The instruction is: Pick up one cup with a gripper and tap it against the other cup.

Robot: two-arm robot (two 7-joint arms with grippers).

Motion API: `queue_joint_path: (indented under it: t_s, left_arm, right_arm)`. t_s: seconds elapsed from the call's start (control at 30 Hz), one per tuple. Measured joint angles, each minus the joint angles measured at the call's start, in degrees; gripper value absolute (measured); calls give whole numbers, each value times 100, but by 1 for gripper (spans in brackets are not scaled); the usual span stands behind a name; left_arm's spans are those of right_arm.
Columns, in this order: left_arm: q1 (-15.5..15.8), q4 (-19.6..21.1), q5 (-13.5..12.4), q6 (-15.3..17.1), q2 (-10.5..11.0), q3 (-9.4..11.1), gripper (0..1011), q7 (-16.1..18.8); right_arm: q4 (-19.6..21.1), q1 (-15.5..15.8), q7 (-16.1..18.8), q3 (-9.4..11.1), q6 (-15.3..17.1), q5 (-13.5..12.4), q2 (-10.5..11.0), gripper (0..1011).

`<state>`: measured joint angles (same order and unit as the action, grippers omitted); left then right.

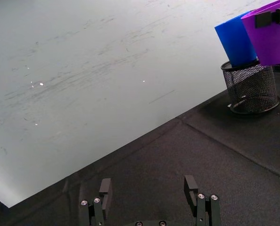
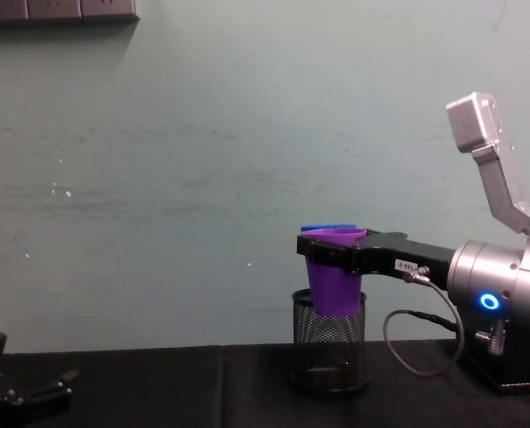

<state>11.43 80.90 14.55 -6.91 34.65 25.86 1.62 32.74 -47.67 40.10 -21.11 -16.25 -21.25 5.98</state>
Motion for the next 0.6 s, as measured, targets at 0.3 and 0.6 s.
queue_joint_path:
  t_s: [0.3, 0.6]
  left_arm:
    - [0, 0, 0, 0, 0, 0, 1000, 0]
    - [0, 0, 0, 0, 0, 0, 1000, 0]
  right_arm:
    - [-11, -9, 40, 26, -2, 3, -8, 755]
    - [-3, -5, 35, 19, -2, 2, -6, 755]
